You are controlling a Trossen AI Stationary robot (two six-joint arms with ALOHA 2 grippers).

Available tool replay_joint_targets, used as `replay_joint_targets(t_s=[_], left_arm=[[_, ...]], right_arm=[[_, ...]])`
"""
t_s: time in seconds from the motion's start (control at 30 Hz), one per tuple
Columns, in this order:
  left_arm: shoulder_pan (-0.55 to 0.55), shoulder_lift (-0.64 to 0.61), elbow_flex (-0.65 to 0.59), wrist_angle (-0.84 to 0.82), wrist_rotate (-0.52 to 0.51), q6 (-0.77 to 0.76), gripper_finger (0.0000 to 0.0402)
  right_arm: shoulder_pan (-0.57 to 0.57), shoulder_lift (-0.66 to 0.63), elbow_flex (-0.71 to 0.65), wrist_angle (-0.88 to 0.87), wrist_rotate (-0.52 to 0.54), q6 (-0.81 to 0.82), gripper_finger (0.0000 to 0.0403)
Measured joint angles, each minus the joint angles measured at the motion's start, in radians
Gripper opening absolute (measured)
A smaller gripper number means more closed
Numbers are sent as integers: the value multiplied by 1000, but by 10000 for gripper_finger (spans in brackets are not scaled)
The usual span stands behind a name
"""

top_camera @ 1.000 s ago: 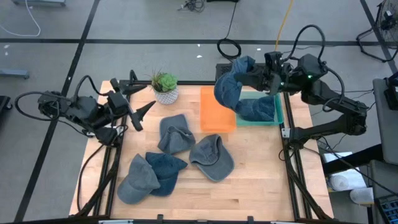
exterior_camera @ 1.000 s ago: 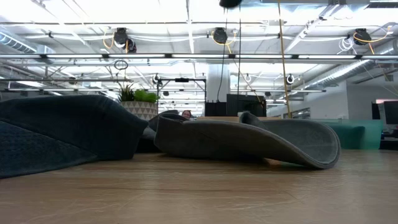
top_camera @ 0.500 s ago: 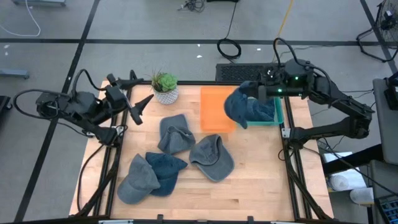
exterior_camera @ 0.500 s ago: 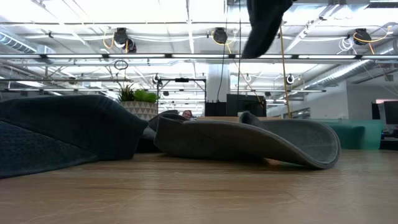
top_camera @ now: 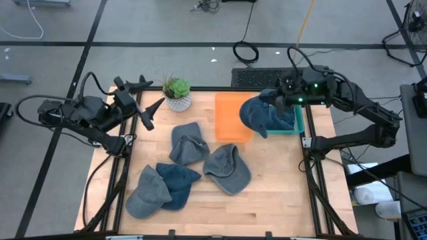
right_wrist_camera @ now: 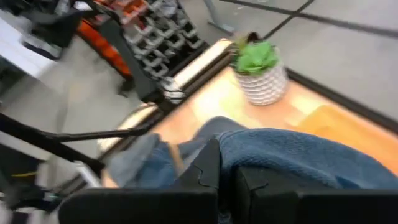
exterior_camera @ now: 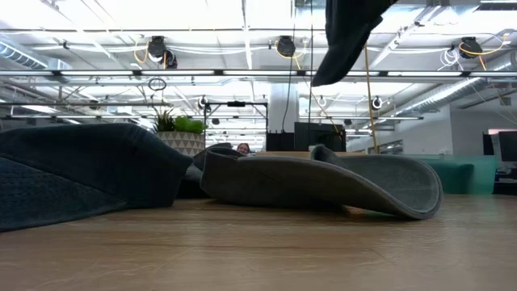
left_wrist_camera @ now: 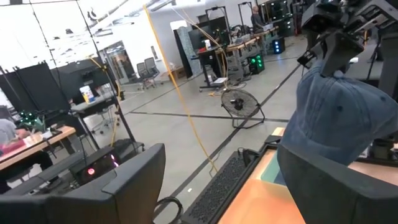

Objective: Pick & Place hat
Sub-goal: Put the right blue cap in the blue bin

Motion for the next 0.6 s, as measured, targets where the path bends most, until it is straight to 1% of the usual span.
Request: replay_joint_targets(t_s=[0.1,0.2,0.3,0.47,0.53,0.6], left_arm=[[1,0,0,0,1,14,320],[1,0,0,0,1,15,319],[1,0,0,-1,1,16,319],[1,0,0,-1,1,16,319],[1,0,0,-1,2,16,319],[1,0,0,-1,2,16,319]], right_arm=[[14,28,75,-123,84,-51,0],[30,67,170,-238,136,-85,0],[47,111,262,-354,161,-110,0],[57,205,404,-584,165,-142,0],[57,236,440,-677,171,-156,0],[57,262,454,-762,217,-160,0]])
